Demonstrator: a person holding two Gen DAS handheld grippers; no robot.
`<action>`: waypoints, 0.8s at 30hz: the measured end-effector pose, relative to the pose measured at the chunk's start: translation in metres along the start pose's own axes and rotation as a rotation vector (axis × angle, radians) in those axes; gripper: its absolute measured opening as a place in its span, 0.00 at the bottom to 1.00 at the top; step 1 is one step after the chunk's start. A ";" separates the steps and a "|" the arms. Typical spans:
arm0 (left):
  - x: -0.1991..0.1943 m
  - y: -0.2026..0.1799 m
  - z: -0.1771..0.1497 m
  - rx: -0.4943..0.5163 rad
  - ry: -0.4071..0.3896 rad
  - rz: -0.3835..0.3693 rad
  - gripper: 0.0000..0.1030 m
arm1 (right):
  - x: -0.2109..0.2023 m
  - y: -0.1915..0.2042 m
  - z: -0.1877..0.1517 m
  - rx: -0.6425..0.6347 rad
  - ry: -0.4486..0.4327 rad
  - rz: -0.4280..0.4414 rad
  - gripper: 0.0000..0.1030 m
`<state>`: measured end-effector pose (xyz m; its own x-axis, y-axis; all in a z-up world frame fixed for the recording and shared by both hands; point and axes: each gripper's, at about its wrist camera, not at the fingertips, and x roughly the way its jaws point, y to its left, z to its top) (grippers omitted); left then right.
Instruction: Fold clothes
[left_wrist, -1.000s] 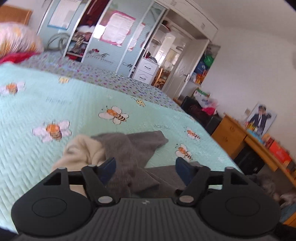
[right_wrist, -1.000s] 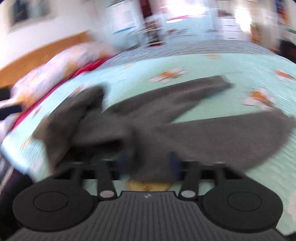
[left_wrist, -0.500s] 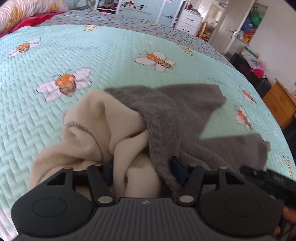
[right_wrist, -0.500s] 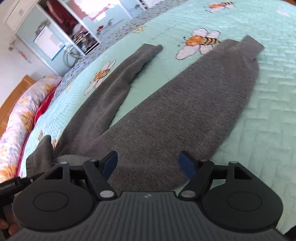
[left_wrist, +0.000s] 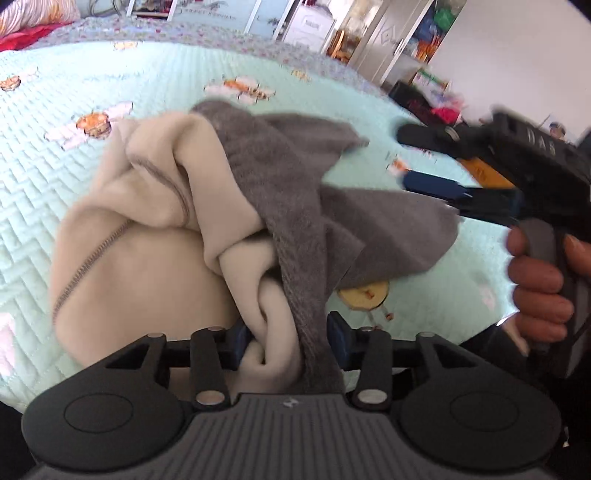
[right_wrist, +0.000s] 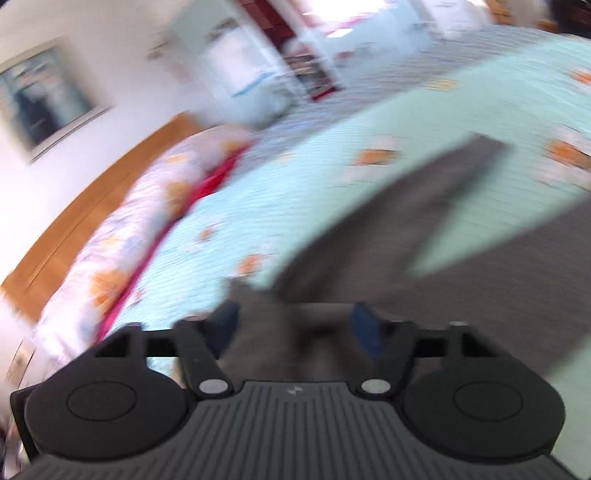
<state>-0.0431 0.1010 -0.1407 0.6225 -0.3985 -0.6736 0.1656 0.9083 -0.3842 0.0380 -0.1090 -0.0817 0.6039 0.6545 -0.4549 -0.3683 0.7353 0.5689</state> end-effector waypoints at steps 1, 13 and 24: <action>-0.004 0.000 0.001 -0.003 -0.013 -0.004 0.47 | 0.011 0.012 0.001 -0.027 0.025 0.014 0.75; -0.036 0.045 0.005 -0.154 -0.122 0.071 0.54 | 0.053 -0.001 -0.028 -0.039 0.113 -0.209 0.28; -0.050 0.050 0.031 -0.138 -0.205 0.095 0.56 | 0.006 -0.010 -0.026 -0.006 0.067 -0.177 0.46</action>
<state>-0.0424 0.1702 -0.1063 0.7745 -0.2651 -0.5744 0.0014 0.9087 -0.4174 0.0268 -0.1078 -0.1080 0.6115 0.5252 -0.5918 -0.2650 0.8407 0.4722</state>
